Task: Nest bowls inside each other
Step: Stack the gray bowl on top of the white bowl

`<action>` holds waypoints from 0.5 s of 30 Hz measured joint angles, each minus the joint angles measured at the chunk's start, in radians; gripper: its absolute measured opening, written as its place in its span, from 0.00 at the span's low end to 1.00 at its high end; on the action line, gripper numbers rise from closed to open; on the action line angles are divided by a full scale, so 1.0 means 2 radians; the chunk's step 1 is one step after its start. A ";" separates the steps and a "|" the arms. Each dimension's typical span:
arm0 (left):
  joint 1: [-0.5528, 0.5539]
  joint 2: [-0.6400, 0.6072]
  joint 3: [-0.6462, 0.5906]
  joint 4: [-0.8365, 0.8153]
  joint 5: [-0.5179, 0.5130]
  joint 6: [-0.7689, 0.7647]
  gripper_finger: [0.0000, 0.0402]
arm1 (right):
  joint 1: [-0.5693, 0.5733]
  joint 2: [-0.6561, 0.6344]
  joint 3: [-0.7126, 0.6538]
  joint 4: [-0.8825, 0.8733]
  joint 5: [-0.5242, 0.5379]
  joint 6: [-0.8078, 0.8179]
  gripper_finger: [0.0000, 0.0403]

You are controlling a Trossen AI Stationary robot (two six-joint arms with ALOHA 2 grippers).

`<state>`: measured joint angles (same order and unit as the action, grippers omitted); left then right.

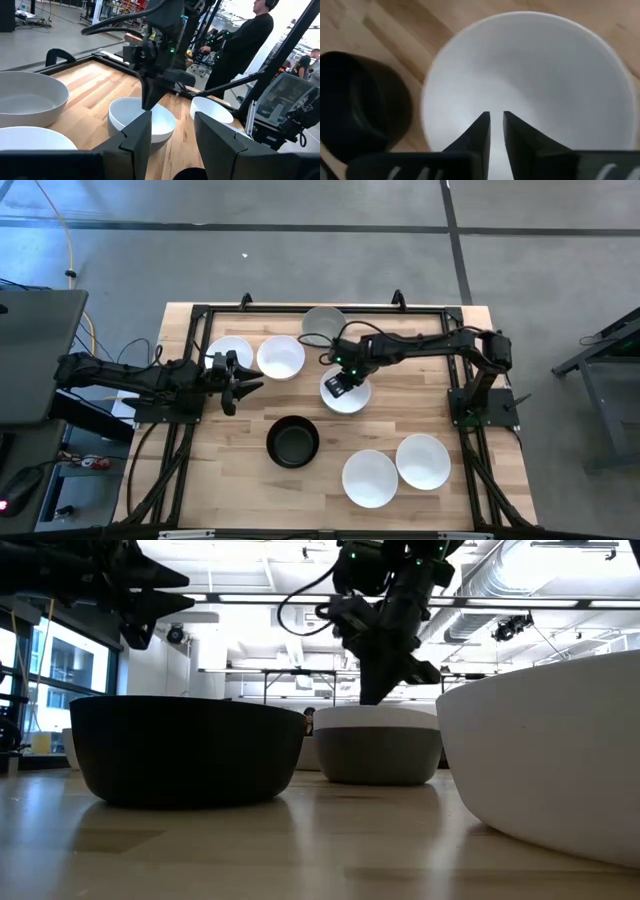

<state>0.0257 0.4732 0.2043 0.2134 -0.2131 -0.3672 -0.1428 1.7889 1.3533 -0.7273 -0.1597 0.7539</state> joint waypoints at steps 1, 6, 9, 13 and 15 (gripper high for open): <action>0.000 0.000 0.000 0.000 0.000 0.000 0.34 | 0.001 0.000 0.000 0.006 -0.002 0.002 0.08; 0.000 0.000 0.000 0.000 0.000 0.000 0.34 | 0.012 0.000 0.000 0.040 -0.010 -0.025 0.04; 0.000 0.000 0.000 0.000 0.000 -0.006 0.34 | 0.013 -0.003 0.000 0.055 -0.054 -0.046 0.04; 0.000 0.000 0.000 0.000 0.000 -0.008 0.34 | 0.006 -0.007 0.000 0.072 -0.119 -0.050 0.05; 0.000 0.000 0.000 0.000 -0.003 -0.007 0.34 | 0.002 -0.006 0.000 0.084 -0.130 -0.058 0.05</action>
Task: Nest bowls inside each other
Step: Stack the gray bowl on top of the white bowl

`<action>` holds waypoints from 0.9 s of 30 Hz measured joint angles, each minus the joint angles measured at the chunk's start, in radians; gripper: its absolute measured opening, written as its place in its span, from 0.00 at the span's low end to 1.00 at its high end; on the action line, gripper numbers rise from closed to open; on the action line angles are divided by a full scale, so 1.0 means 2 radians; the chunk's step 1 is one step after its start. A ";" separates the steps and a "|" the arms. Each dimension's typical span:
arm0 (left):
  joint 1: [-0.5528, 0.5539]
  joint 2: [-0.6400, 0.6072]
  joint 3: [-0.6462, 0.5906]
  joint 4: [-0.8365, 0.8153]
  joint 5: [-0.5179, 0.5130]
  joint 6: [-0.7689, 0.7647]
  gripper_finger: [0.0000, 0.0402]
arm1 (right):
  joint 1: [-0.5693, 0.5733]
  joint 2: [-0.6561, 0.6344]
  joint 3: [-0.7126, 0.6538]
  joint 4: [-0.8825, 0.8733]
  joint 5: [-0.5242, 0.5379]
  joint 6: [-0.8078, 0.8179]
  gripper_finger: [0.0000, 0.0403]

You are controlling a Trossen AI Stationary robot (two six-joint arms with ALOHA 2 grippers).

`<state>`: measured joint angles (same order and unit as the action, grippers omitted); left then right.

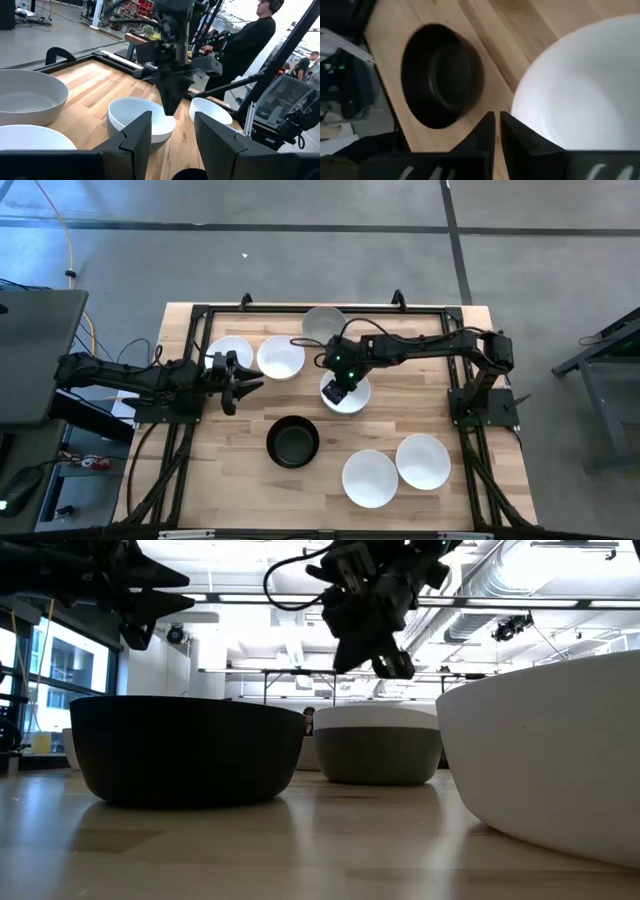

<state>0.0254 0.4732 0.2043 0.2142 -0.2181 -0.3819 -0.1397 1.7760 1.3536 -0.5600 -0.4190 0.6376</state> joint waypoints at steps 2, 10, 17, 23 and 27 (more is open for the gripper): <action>0.000 0.000 0.000 0.000 -0.002 0.007 0.34 | -0.006 0.000 0.005 0.013 -0.001 -0.015 0.05; 0.000 0.000 0.000 0.000 -0.003 0.022 0.34 | -0.037 0.000 0.062 0.070 -0.062 -0.080 0.05; 0.000 0.000 0.000 0.014 -0.024 0.023 0.34 | -0.092 0.000 0.140 0.028 -0.056 -0.175 0.05; 0.000 0.000 0.000 0.014 -0.054 0.041 0.34 | -0.124 0.000 0.214 0.028 -0.058 -0.251 0.05; 0.000 0.000 0.000 0.014 -0.055 0.049 0.34 | -0.133 0.000 0.258 0.029 -0.057 -0.302 0.05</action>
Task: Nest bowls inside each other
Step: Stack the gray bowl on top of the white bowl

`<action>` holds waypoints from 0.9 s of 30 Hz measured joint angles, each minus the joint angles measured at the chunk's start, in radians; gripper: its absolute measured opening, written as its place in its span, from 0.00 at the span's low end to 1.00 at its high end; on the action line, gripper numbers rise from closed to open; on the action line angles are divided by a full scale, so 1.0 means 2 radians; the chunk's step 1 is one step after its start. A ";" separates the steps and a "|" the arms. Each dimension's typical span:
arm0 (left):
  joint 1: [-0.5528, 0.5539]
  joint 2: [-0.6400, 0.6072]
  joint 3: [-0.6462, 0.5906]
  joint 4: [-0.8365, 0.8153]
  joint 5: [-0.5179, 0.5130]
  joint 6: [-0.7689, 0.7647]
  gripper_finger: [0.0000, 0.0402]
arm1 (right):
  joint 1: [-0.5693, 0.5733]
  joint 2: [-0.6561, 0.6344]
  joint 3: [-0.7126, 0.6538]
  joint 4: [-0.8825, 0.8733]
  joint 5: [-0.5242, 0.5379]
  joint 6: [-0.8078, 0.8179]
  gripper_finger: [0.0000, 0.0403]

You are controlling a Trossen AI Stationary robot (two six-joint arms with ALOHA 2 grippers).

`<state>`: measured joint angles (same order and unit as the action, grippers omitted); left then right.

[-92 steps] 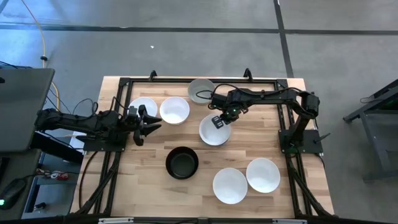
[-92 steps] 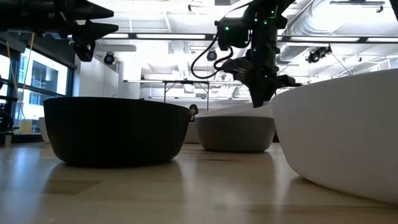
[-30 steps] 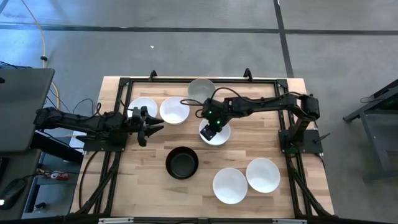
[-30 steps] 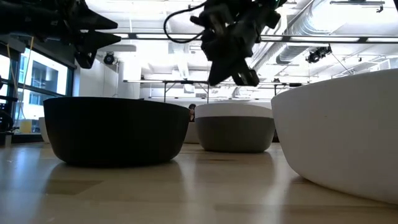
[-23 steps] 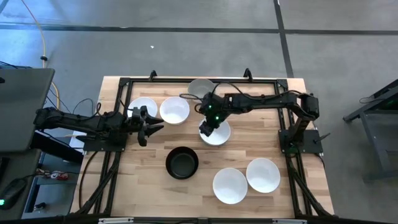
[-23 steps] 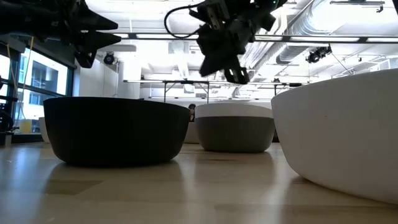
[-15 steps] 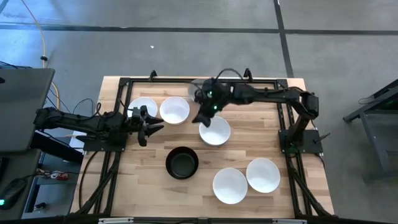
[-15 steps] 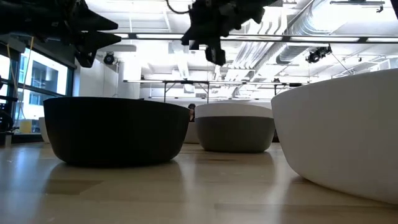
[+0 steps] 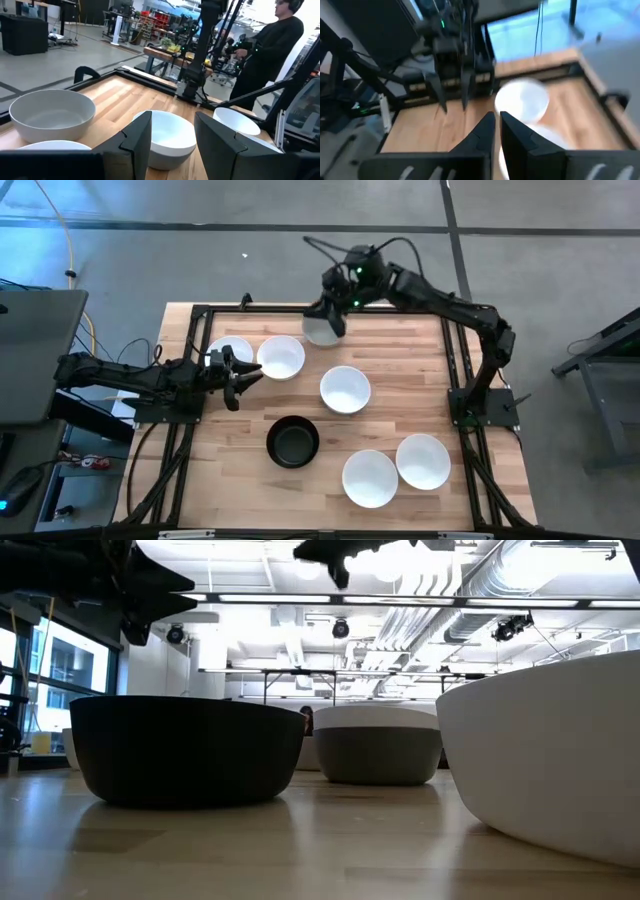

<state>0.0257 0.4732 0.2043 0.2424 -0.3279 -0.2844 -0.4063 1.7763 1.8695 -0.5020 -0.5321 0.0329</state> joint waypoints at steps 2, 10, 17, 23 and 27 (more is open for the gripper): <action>0.000 0.000 0.000 0.000 0.000 0.000 0.34 | -0.001 0.000 0.016 0.001 0.003 -0.018 0.05; 0.000 0.000 0.000 0.000 0.000 0.000 0.34 | -0.004 0.000 0.051 0.012 0.004 -0.035 0.05; 0.000 0.000 0.000 0.000 0.001 0.000 0.34 | -0.004 0.000 0.054 0.027 0.004 -0.019 0.05; 0.000 0.000 0.000 -0.001 0.001 0.000 0.34 | -0.011 0.000 0.054 0.022 0.004 -0.016 0.05; 0.000 0.000 0.000 -0.001 0.001 -0.001 0.34 | -0.023 0.000 0.054 0.015 0.006 0.010 0.05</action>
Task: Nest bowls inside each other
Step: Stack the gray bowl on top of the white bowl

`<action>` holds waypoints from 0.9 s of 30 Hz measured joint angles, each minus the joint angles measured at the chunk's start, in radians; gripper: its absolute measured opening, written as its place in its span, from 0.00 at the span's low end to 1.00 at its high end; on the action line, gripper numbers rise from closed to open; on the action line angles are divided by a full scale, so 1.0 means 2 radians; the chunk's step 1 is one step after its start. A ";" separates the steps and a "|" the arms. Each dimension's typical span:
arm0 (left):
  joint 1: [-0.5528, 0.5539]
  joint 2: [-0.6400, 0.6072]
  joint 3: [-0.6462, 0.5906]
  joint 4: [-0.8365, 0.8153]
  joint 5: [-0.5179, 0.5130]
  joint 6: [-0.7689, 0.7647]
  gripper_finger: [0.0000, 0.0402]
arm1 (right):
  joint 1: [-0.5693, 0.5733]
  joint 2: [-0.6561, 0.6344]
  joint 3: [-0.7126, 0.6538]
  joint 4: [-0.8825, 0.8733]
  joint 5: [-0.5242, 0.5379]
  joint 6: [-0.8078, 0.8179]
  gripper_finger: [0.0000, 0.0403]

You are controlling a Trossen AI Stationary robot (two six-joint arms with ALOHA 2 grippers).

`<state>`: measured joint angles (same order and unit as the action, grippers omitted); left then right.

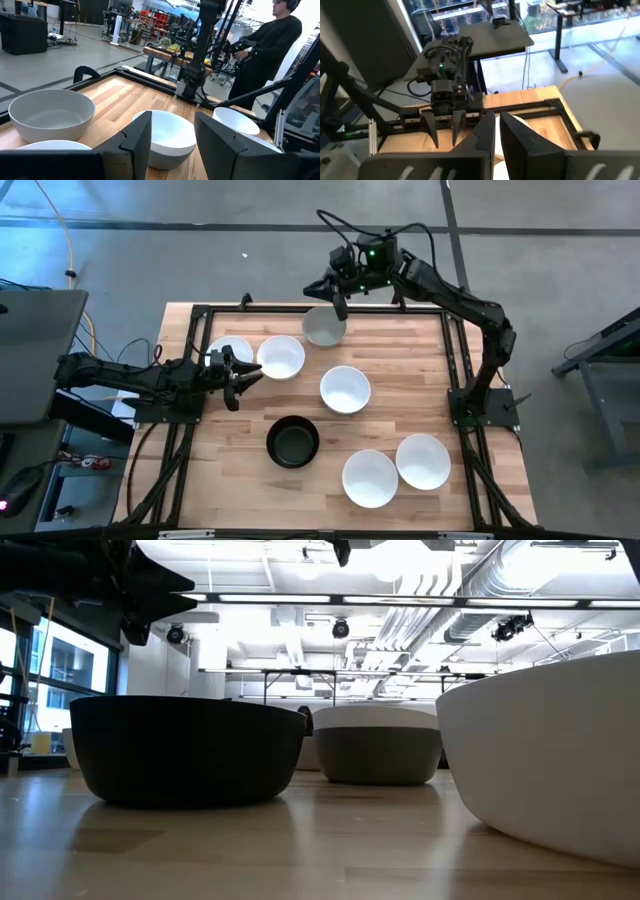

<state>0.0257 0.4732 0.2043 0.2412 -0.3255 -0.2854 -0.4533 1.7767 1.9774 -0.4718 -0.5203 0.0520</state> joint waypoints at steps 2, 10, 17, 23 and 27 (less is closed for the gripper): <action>0.000 0.000 0.000 0.000 0.000 0.000 0.34 | -0.008 0.000 0.000 -0.011 0.000 0.012 0.05; 0.000 0.000 0.000 -0.011 -0.024 -0.001 0.34 | -0.042 0.000 -0.010 -0.184 0.125 -0.002 0.05; 0.000 0.000 0.000 -0.018 -0.053 0.000 0.34 | -0.085 0.000 -0.024 -0.283 0.206 0.070 0.05; 0.000 0.000 0.000 -0.020 -0.054 0.000 0.34 | -0.100 0.000 -0.024 -0.296 0.207 0.087 0.05; 0.000 0.000 0.000 -0.020 -0.054 0.000 0.34 | -0.097 0.000 -0.024 -0.292 0.207 0.066 0.05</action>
<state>0.0254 0.4730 0.2043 0.2022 -0.4332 -0.2848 -0.6465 1.7775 1.9285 -1.0561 -0.1062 0.1844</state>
